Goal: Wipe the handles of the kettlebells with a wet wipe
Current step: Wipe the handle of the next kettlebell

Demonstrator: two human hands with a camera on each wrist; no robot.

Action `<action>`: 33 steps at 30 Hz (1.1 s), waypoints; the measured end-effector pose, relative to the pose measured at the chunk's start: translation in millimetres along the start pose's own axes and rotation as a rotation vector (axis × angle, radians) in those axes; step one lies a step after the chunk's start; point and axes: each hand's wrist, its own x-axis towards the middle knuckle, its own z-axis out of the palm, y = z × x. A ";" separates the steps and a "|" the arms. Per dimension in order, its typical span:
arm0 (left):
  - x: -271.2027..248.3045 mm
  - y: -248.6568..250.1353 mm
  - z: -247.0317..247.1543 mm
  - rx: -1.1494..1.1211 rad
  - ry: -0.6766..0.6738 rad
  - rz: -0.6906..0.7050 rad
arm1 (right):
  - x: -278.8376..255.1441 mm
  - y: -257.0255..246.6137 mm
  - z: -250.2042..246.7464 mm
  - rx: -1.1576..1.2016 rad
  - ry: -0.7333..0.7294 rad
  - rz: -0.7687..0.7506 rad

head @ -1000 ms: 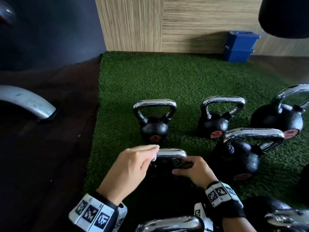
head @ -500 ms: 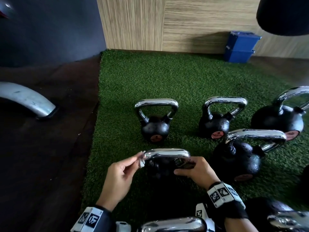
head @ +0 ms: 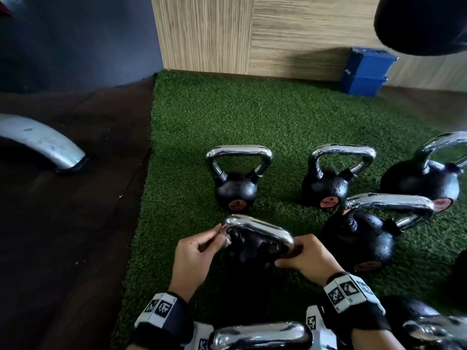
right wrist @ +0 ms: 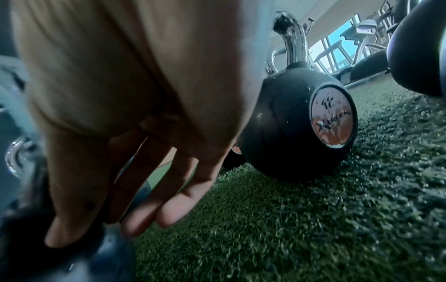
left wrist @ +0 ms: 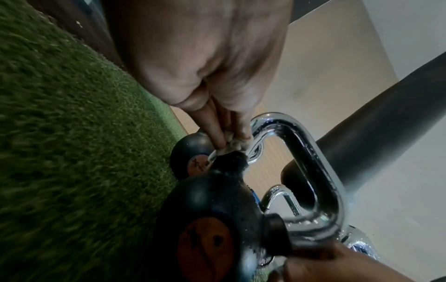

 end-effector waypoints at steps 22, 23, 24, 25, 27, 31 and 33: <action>66.7 33.6 41.8 0.168 -0.132 0.024 | 33.4 -29.8 26.4 0.132 -0.195 0.055; 66.0 35.8 42.2 0.139 -0.126 0.057 | 32.7 -29.2 26.2 0.156 -0.195 0.063; 64.3 37.1 42.6 0.129 -0.126 0.079 | 31.2 -29.7 25.9 0.162 -0.198 0.066; 62.5 37.0 42.8 0.118 -0.127 0.079 | 30.8 -29.3 25.9 0.161 -0.199 0.069; 61.8 37.0 42.1 0.107 -0.128 0.057 | 32.2 -28.5 26.3 0.141 -0.181 0.088; 66.0 44.9 37.3 0.031 -0.164 0.044 | 34.2 -27.2 27.2 0.134 -0.173 0.109; 64.2 48.8 35.3 -0.087 -0.200 0.016 | 33.3 -26.5 27.3 0.146 -0.165 0.106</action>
